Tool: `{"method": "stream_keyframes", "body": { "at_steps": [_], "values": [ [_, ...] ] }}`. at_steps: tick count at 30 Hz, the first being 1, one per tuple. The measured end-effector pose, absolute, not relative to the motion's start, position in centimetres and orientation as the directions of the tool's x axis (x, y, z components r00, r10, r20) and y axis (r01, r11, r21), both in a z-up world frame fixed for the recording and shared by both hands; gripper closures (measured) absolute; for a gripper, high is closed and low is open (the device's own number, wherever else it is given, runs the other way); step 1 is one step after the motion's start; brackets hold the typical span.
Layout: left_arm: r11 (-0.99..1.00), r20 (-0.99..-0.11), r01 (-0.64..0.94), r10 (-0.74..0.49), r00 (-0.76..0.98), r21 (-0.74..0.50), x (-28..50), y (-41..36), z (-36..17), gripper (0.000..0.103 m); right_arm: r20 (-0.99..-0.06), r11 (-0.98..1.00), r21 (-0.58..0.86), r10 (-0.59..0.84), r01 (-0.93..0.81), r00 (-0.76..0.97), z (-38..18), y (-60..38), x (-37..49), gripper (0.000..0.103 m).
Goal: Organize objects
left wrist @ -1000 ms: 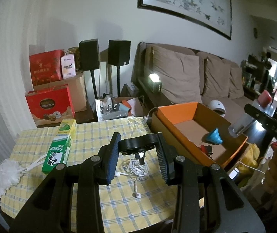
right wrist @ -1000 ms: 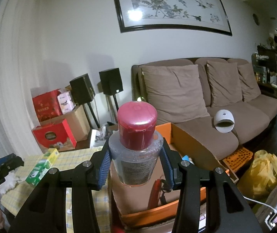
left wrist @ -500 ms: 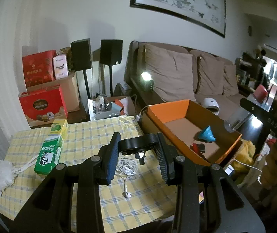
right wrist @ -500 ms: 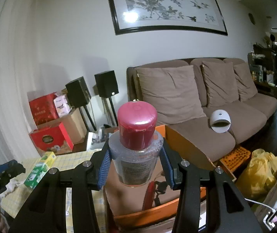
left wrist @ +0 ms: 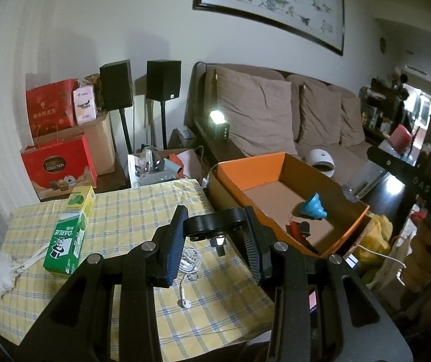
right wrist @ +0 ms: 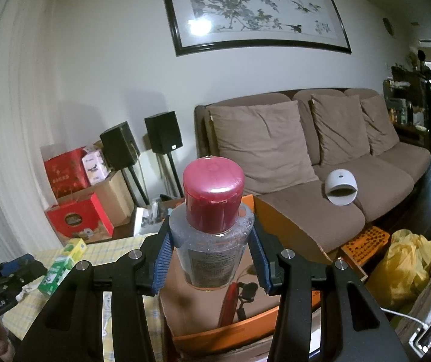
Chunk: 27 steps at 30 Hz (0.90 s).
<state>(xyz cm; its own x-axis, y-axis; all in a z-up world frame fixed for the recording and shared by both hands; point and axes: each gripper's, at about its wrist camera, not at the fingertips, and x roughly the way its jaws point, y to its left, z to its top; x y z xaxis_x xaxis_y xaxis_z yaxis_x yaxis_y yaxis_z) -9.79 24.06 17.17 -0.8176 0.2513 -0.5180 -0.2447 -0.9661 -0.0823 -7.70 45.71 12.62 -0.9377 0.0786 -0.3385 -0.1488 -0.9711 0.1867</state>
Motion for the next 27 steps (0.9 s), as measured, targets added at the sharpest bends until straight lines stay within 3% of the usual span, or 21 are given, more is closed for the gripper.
{"method": "stream_keyframes", "body": {
  "at_steps": [27],
  "values": [
    [-0.957, -0.516, -0.281, 0.275, -0.812, -0.067, -10.0, 26.4, 17.4, 0.069, -0.324, -0.963, 0.220, 0.080, -0.158, -0.943, 13.2, 46.9, -7.1, 0.055]
  ]
}}
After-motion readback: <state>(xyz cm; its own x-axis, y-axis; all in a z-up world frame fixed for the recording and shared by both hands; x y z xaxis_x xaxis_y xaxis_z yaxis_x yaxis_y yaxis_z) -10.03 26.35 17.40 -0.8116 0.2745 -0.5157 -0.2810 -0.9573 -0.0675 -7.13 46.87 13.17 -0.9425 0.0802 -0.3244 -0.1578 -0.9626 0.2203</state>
